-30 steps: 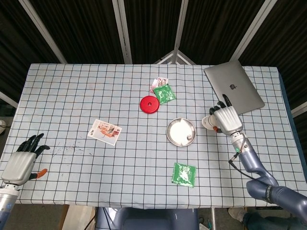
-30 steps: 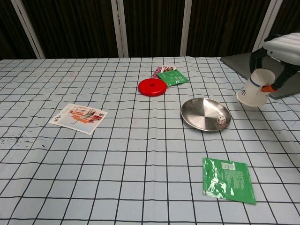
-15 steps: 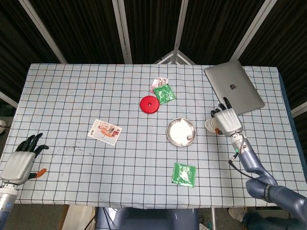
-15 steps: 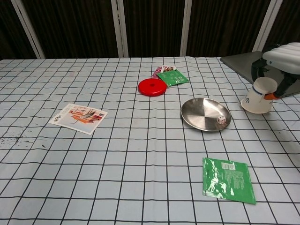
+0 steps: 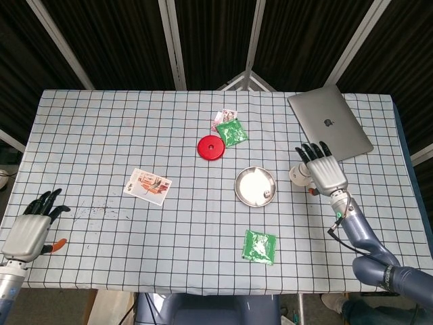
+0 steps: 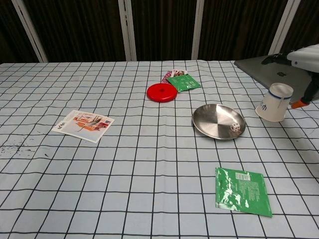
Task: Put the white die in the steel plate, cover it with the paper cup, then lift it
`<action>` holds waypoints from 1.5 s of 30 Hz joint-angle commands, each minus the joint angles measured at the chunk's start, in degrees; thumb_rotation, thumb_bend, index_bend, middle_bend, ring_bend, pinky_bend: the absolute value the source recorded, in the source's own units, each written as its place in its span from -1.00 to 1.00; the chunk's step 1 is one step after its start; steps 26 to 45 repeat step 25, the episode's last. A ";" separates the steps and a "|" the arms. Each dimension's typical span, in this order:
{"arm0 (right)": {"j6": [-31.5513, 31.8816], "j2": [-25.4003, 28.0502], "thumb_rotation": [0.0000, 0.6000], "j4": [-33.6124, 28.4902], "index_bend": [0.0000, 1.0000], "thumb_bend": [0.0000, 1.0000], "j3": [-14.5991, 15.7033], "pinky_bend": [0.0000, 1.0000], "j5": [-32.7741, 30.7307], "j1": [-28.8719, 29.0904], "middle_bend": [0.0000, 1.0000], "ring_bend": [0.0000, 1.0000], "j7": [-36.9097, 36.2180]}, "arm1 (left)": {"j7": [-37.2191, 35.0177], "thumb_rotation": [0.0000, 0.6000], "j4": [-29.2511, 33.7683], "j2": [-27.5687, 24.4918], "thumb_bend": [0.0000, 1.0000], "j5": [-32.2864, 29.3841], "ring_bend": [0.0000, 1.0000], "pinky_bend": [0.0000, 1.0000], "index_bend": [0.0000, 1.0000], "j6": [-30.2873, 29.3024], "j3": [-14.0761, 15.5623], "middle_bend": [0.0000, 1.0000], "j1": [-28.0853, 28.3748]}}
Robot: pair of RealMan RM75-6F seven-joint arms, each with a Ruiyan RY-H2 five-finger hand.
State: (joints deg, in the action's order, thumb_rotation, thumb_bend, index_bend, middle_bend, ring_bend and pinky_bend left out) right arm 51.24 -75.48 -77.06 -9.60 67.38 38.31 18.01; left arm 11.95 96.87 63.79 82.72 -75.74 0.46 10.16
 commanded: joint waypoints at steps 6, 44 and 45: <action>17.78 14.77 1.00 -25.71 -0.89 -0.98 2.42 -1.00 9.07 -11.49 -0.73 -0.74 -2.50 | -2.12 1.00 -0.11 -0.73 -0.45 0.56 -1.00 -0.74 -0.43 -0.49 -0.09 -1.00 -0.16; 42.95 13.89 1.00 -20.41 -0.67 -0.98 13.74 -1.00 15.16 -36.16 -0.66 -0.76 -5.49 | -9.01 1.00 -0.33 -3.89 -0.45 4.19 -1.00 -0.74 -0.48 -7.01 0.66 -1.00 -3.61; 42.95 13.89 1.00 -20.41 -0.67 -0.98 13.74 -1.00 15.16 -36.16 -0.66 -0.76 -5.49 | -9.01 1.00 -0.33 -3.89 -0.45 4.19 -1.00 -0.74 -0.48 -7.01 0.66 -1.00 -3.61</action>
